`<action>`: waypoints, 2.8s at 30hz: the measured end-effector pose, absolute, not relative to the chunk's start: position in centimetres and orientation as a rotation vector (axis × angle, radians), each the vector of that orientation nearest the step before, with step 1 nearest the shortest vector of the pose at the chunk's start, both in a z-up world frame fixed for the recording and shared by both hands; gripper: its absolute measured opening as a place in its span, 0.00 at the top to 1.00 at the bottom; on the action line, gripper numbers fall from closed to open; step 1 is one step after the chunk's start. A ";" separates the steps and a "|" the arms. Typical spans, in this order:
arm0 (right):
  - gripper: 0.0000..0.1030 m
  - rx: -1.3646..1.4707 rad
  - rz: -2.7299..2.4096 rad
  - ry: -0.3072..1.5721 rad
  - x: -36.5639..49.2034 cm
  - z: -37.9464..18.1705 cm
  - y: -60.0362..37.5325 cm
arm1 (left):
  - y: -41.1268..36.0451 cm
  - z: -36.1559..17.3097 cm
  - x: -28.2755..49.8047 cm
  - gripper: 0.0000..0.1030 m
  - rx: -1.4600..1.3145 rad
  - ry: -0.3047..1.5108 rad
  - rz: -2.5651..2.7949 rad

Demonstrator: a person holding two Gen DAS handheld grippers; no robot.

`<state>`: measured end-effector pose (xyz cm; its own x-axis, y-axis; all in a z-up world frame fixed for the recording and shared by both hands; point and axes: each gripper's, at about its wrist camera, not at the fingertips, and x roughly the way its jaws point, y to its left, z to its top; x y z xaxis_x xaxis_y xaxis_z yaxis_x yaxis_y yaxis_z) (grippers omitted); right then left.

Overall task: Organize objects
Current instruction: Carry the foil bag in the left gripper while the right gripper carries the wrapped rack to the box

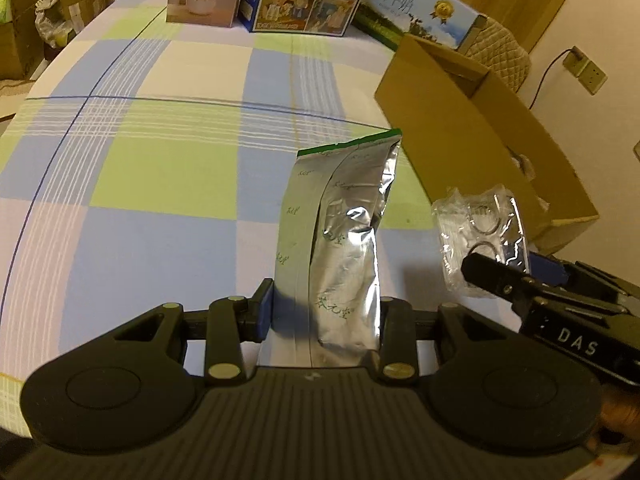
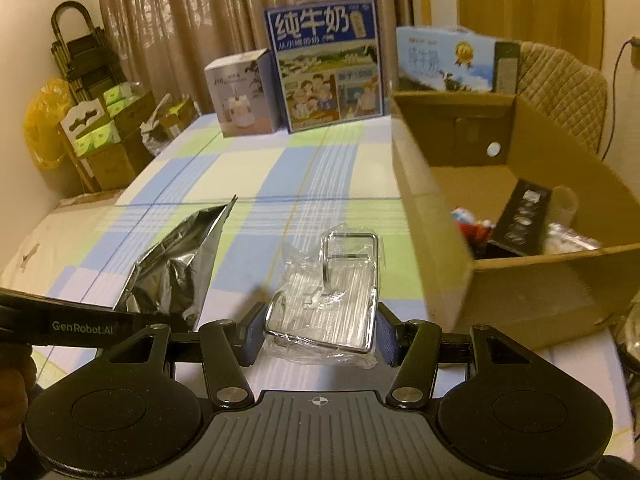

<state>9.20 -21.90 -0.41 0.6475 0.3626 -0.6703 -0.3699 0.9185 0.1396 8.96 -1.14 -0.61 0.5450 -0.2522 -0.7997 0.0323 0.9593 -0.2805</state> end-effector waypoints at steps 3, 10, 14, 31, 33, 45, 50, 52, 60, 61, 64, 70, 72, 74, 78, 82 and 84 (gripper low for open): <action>0.49 -0.019 0.411 0.734 8.2 0.7 -22.6 | -1.7 0.4 8.1 0.69 -0.251 0.964 -0.181; 0.49 -0.023 0.405 0.703 6.6 2.1 -24.1 | -3.0 1.9 6.7 0.69 -0.256 0.939 -0.193; 0.49 -0.025 0.403 0.685 5.9 2.8 -24.9 | -3.5 2.5 6.3 0.69 -0.249 0.930 -0.195; 0.49 -0.012 0.380 0.655 4.9 4.0 -27.1 | -5.3 4.0 6.3 0.69 -0.241 0.910 -0.194; 0.49 -0.007 0.375 0.650 4.8 4.2 -27.4 | -5.5 4.1 6.4 0.69 -0.238 0.909 -0.196; 0.49 0.002 0.337 0.623 5.0 5.8 -29.8 | -8.2 5.4 7.3 0.69 -0.276 0.898 -0.236; 0.49 0.001 0.301 0.610 5.8 6.6 -31.7 | -10.5 6.3 8.2 0.69 -0.270 0.889 -0.269; 0.49 -0.005 0.289 0.608 6.2 7.0 -32.4 | -11.5 6.7 8.6 0.69 -0.267 0.886 -0.285; 0.49 -0.025 0.260 0.605 7.6 7.8 -35.1 | -14.8 8.0 10.4 0.69 -0.265 0.879 -0.323; 0.49 -0.027 0.258 0.604 7.8 7.9 -35.4 | -15.1 8.1 10.6 0.69 -0.267 0.878 -0.328; 0.49 -0.030 0.255 0.604 8.3 7.8 -36.3 | -16.1 8.7 11.3 0.69 -0.272 0.874 -0.335; 0.49 -0.029 0.256 0.603 9.6 8.0 -37.4 | -18.1 9.8 12.8 0.69 -0.259 0.858 -0.349; 0.49 -0.028 0.258 0.605 10.1 8.1 -37.6 | -18.6 10.1 13.4 0.69 -0.257 0.854 -0.349; 0.49 -0.029 0.261 0.607 10.8 8.2 -37.8 | -19.2 10.2 14.1 0.69 -0.260 0.853 -0.350; 0.49 -0.034 0.265 0.610 12.1 8.2 -38.4 | -19.9 10.3 15.7 0.69 -0.271 0.854 -0.346; 0.49 -0.029 0.262 0.610 13.5 8.4 -38.9 | -20.2 10.2 17.3 0.69 -0.292 0.856 -0.337; 0.49 -0.029 0.261 0.611 14.2 8.4 -39.1 | -20.4 10.2 18.0 0.69 -0.303 0.856 -0.331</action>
<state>14.25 -39.11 8.42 0.7874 0.2331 -0.5706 -0.2505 0.9669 0.0493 18.04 -20.43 10.15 0.6104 -0.4021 -0.6824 0.1623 0.9068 -0.3891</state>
